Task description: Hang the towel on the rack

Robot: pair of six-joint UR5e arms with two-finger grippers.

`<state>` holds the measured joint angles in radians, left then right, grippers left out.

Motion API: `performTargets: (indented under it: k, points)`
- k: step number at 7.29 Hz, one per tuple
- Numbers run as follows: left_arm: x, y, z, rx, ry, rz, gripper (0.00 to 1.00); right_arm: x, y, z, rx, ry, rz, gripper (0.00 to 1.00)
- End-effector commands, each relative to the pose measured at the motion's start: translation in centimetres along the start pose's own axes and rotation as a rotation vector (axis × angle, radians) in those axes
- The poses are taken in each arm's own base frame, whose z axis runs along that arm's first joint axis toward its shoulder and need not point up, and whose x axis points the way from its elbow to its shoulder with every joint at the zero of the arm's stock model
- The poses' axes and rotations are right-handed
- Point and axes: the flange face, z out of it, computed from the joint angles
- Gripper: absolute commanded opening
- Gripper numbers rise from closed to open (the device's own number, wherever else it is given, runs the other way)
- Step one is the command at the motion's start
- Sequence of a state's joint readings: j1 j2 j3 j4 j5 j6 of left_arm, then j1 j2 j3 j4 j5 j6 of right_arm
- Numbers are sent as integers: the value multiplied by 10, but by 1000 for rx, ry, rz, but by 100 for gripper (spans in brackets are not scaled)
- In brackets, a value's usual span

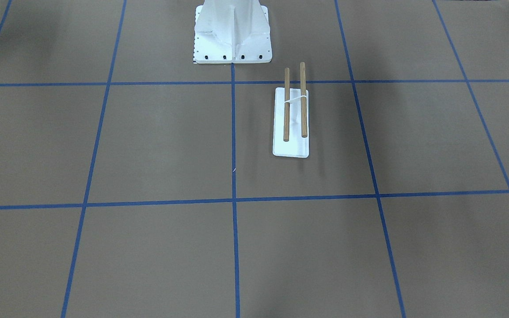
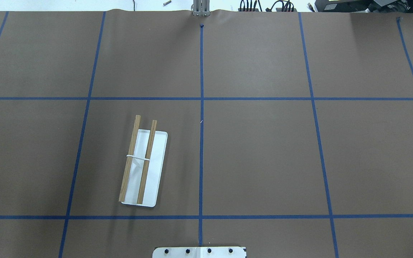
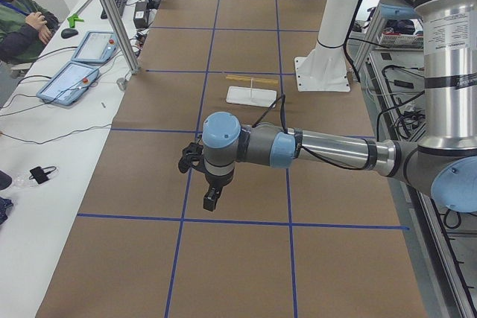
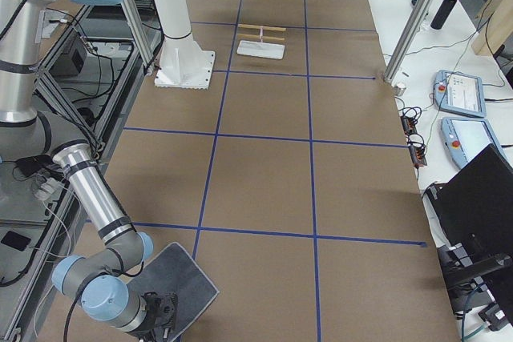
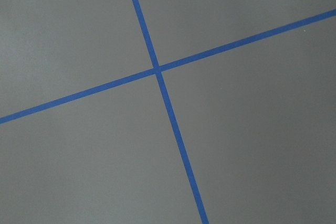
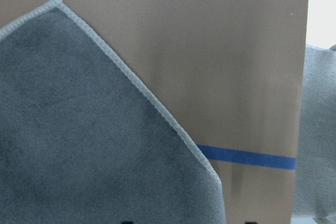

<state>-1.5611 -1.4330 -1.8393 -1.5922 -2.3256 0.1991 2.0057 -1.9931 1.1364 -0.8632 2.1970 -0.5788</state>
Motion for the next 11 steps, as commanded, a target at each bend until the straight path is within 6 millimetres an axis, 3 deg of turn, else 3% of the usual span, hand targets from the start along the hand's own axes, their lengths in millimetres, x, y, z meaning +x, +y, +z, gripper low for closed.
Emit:
performTargets:
  k: [1,3,4,5,8,10,11]
  points:
    - [1,-3,-1,4,-1,4,99,14,-6,11,-17,-6,-14,74]
    - [3,-7,-1,4,0,10,99,17,-7,15,-15,-18,-5,66]
    - [3,-8,-1,4,2,10,99,17,-4,16,-15,-25,11,43]
    - [4,-8,-2,5,1,11,99,16,-4,17,-14,-30,16,33]
    - [3,-13,-2,8,-1,13,99,17,-2,19,-17,-33,19,32]
    - [3,-13,-2,9,1,13,99,18,-4,17,-15,-31,20,7]
    - [3,-13,-2,9,1,13,99,18,-5,17,-14,-30,19,6]
